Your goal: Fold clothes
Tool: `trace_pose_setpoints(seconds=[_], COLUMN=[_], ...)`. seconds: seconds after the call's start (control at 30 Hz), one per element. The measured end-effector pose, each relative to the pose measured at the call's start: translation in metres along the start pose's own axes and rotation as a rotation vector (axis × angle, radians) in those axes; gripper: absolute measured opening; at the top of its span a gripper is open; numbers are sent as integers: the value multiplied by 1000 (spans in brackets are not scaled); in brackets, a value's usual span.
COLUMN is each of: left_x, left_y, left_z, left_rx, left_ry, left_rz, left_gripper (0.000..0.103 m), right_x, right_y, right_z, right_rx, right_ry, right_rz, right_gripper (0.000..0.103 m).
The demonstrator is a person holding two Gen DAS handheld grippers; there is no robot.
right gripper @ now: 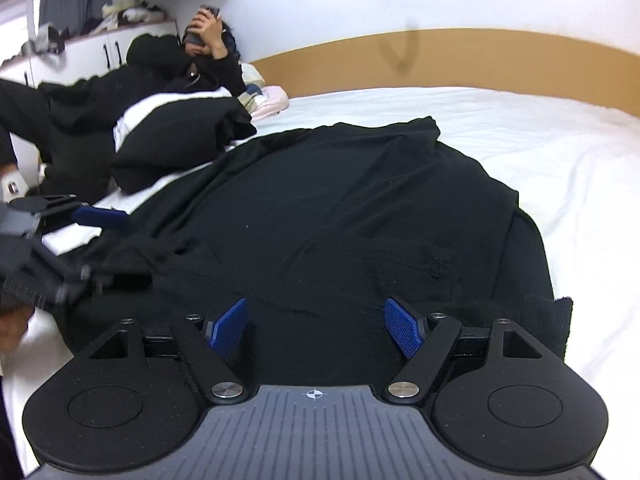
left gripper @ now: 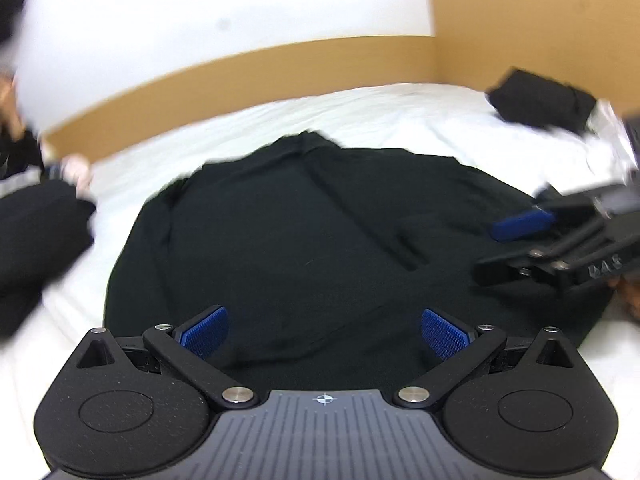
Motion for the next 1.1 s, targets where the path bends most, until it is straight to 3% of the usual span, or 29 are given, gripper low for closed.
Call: trace_pose_setpoints(seconds=[0.07, 0.13, 0.2, 0.27, 0.33, 0.5, 0.6, 0.77, 0.83, 0.9, 1.0, 1.1], left_x=[-5, -17, -24, -29, -38, -47, -38, -28, -33, -37, -38, -38], left_y=[11, 25, 21, 11, 0, -39, -59, -29, -10, -8, -13, -12], left_z=[-5, 6, 29, 53, 74, 93, 94, 97, 104, 102, 99, 105], left_rx=[40, 8, -20, 45, 55, 185, 118, 89, 112, 140, 152, 154], left_ry=[32, -44, -180, -264, -327, -328, -356, -345, -361, -331, -297, -321], left_rz=[25, 98, 83, 85, 74, 50, -44, 5, 54, 45, 50, 36], left_gripper=[102, 103, 103, 103, 103, 102, 102, 102, 102, 103, 103, 102], right_x=[2, 3, 1, -2, -8, -17, -18, -13, -17, -20, -20, -20], right_y=[1, -1, -4, -7, -11, -26, -38, -43, -32, -20, -22, -28], right_z=[1, -1, -4, -5, -4, -31, -51, -33, -22, -21, -37, -55], right_rx=[-5, -28, -69, -114, -133, -223, -256, -155, -178, -204, -182, -277], right_ry=[9, 22, 11, -19, -73, -35, 49, 56, 1, -15, 39, 48], right_rz=[-9, -22, -17, -4, 1, 8, -9, -82, -45, 15, 27, 13], right_gripper=[78, 78, 78, 79, 78, 84, 84, 84, 84, 84, 84, 84])
Point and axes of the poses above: each gripper's, at about its wrist camera, not at the fingertips, and y roughly the way its jaws point, z to its left, x to its top, the point moved 4 cm from there along y, roughly the way its jaws point, and after that the axes turned 12 degrees about -x, right-handed, at the moved point
